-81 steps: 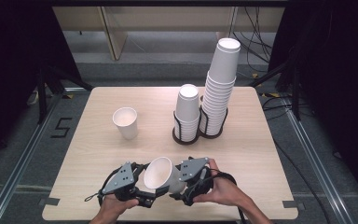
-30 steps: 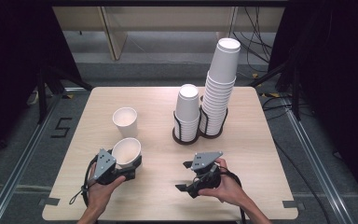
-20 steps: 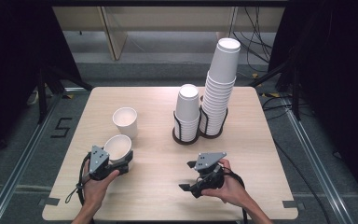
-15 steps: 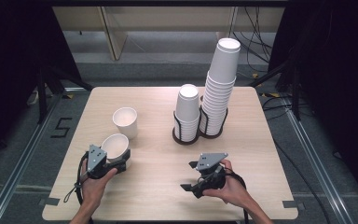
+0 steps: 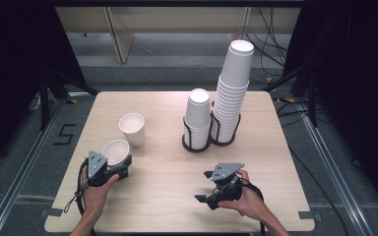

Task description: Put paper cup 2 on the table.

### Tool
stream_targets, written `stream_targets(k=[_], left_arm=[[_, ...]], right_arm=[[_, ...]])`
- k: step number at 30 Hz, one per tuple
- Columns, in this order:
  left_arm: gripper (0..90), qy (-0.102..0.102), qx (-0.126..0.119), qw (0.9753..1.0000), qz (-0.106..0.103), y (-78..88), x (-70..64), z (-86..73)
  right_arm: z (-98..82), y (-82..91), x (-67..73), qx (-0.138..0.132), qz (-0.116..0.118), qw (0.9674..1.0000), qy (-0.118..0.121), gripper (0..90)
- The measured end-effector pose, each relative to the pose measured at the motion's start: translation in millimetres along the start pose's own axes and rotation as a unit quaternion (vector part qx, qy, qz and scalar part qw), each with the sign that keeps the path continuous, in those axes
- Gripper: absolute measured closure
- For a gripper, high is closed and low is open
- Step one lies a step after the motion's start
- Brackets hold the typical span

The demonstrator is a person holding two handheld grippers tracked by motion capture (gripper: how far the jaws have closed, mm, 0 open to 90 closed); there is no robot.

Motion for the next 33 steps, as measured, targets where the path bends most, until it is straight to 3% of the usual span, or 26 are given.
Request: stream_targets(k=[23,31,33], left_arm=[[14.6,0.014,0.006,0.9981,0.060,-23.2,37.9,-0.7],[14.2,0.015,0.010,0.9979,0.063,-32.7,47.9,-5.8],[14.0,0.015,0.012,0.9977,0.065,-35.6,49.4,-9.0]], right_arm=[[-7.0,3.8,-3.2,0.007,-0.005,1.0000,0.000,16.4],[-8.3,2.2,-1.2,0.009,-0.001,1.0000,-0.002,16.4],[-8.3,2.4,-3.2,0.010,-0.006,0.9999,0.008,16.5]])
Point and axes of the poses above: each handheld gripper's, and its own axes: y roughly backward along the jaws, z roughly out of its top, x roughly to its left, the point moved 9 cm from there along -y, roughly forward along the jaws, and after that the axes turned 9 degrees about -x, right-handed, at the moved point
